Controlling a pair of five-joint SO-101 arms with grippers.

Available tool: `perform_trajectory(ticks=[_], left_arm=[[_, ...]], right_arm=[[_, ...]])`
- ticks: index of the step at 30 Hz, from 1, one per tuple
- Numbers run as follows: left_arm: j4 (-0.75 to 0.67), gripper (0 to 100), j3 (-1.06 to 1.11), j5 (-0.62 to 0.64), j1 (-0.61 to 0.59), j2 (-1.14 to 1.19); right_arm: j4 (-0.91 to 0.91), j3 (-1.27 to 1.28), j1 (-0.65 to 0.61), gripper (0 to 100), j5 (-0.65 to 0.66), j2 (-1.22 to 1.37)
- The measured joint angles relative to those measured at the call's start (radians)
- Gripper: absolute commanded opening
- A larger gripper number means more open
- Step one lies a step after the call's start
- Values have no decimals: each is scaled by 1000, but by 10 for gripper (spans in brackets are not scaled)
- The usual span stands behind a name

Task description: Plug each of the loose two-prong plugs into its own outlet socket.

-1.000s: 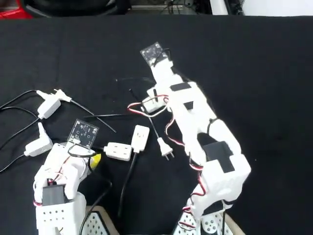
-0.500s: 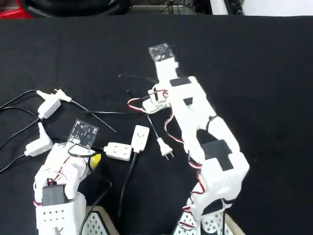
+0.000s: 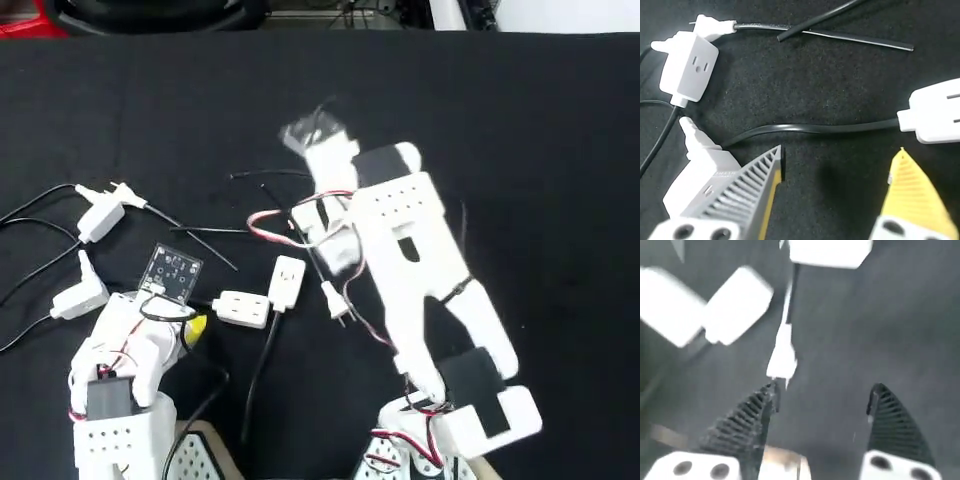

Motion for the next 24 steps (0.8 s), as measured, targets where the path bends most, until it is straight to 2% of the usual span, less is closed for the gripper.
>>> perform_trajectory(ticks=[3, 6, 8, 17, 24], left_arm=[[2, 342, 0, -21, 0, 0], [2, 342, 0, -28, 0, 0], [2, 342, 0, -31, 0, 0], [2, 342, 0, -31, 0, 0], [2, 342, 0, -31, 0, 0]], right_arm=[[29, 58, -51, 212, 31, 12], [-34, 155, -89, 91, 31, 44], [-71, 193, -114, 45, 31, 69], [-199, 226, -110, 104, 31, 201], [-249, 229, -112, 105, -72, 259]])
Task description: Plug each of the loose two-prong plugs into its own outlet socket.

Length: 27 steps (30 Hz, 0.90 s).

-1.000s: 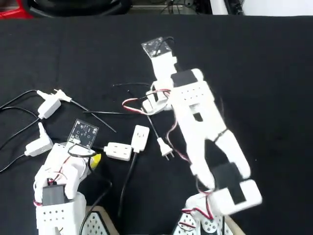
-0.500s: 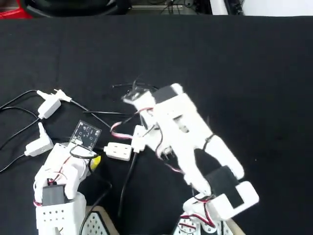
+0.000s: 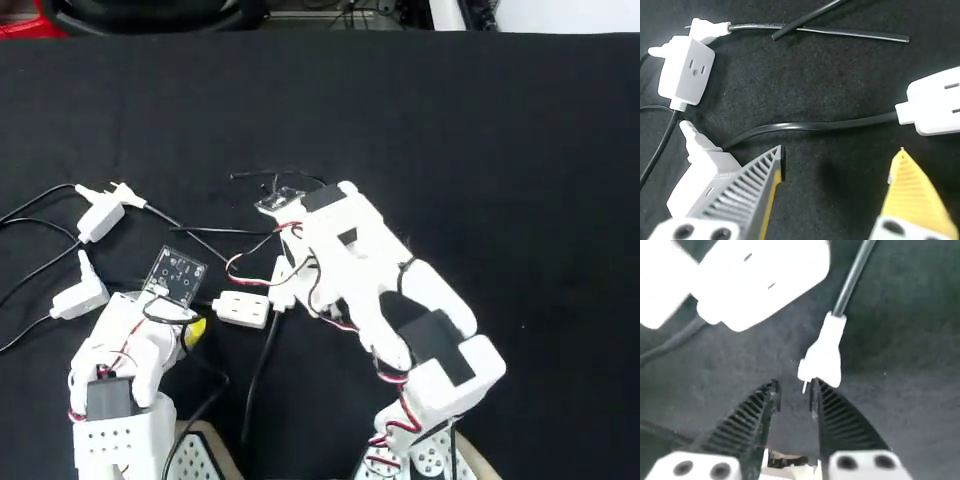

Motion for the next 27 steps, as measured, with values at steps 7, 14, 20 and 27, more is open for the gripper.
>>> perform_trajectory(ticks=[7, 14, 20, 27], left_arm=[[0, 342, 0, 0, 0, 0], [0, 342, 0, 0, 0, 0], [0, 342, 0, 0, 0, 0], [0, 342, 0, 0, 0, 0]], right_arm=[[-75, -12, 41, 106, 20, 52], [-98, -25, 124, 151, 166, 83], [-126, -9, 126, 191, 226, 124], [-126, -29, 132, 13, 244, 137]])
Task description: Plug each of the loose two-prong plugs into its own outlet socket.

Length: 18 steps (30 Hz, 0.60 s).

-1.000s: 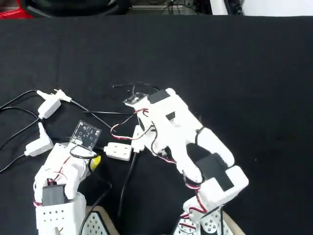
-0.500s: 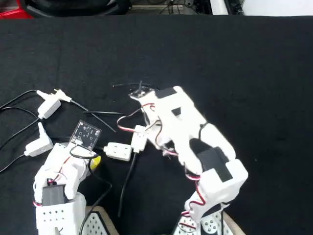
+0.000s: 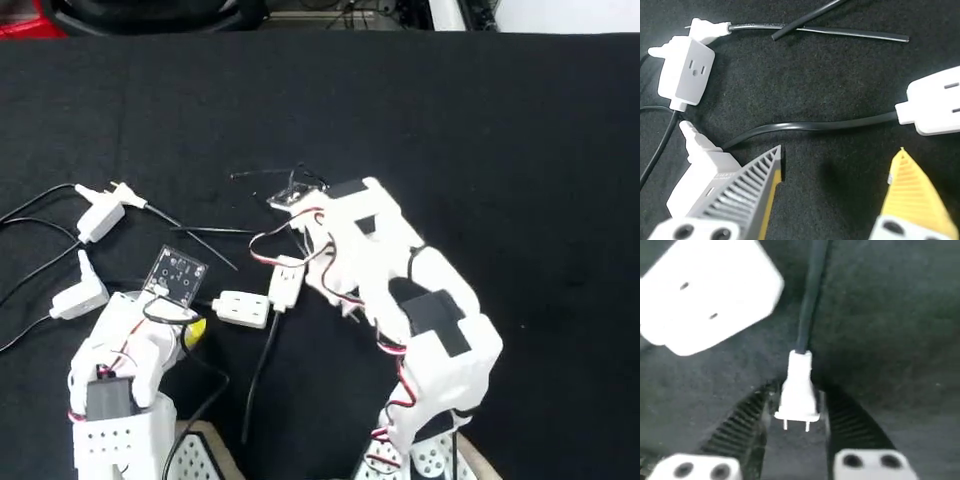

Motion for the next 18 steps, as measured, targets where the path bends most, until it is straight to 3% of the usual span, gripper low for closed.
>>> perform_trajectory(ticks=[8, 14, 18], left_arm=[[0, 342, 0, 0, 0, 0], [0, 342, 0, 0, 0, 0], [0, 342, 0, 0, 0, 0]], right_arm=[[123, -72, 5, 11, -17, -31], [206, -61, -84, 11, -35, -324], [144, 15, -152, 11, -61, -532]])
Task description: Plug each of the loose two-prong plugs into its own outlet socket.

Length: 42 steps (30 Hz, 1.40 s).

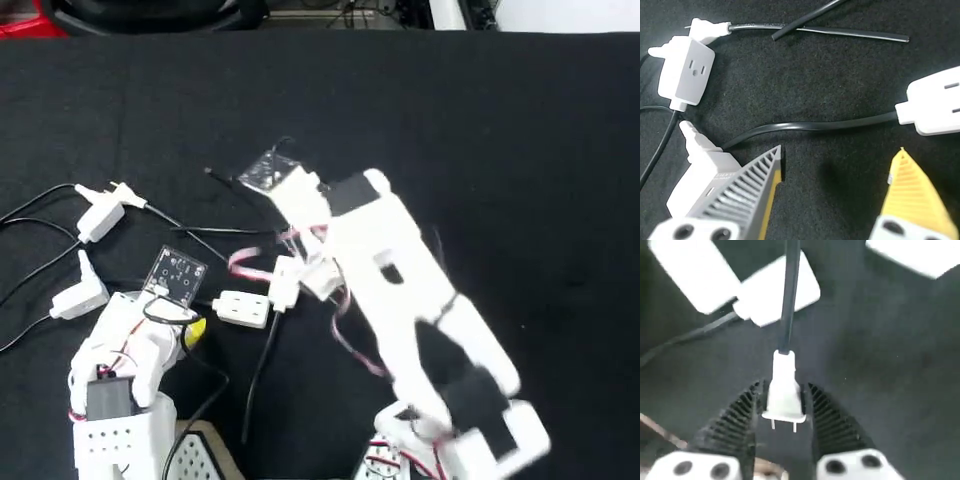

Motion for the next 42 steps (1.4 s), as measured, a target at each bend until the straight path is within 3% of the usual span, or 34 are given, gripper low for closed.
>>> perform_trajectory(ticks=[7, 11, 16, 26, 32, 42], left_arm=[[0, 342, 0, 0, 0, 0], [0, 342, 0, 0, 0, 0], [0, 342, 0, 0, 0, 0], [0, 342, 0, 0, 0, 0], [0, 342, 0, 0, 0, 0], [0, 342, 0, 0, 0, 0]], right_arm=[[-400, 316, -74, 15, -5, 18], [-540, 351, -74, 51, -5, 114], [-477, 296, -77, 198, -5, 144], [-184, 94, -51, 165, 51, 147], [-172, 81, -8, 163, 138, 158], [-244, 140, -44, 163, 152, 157]])
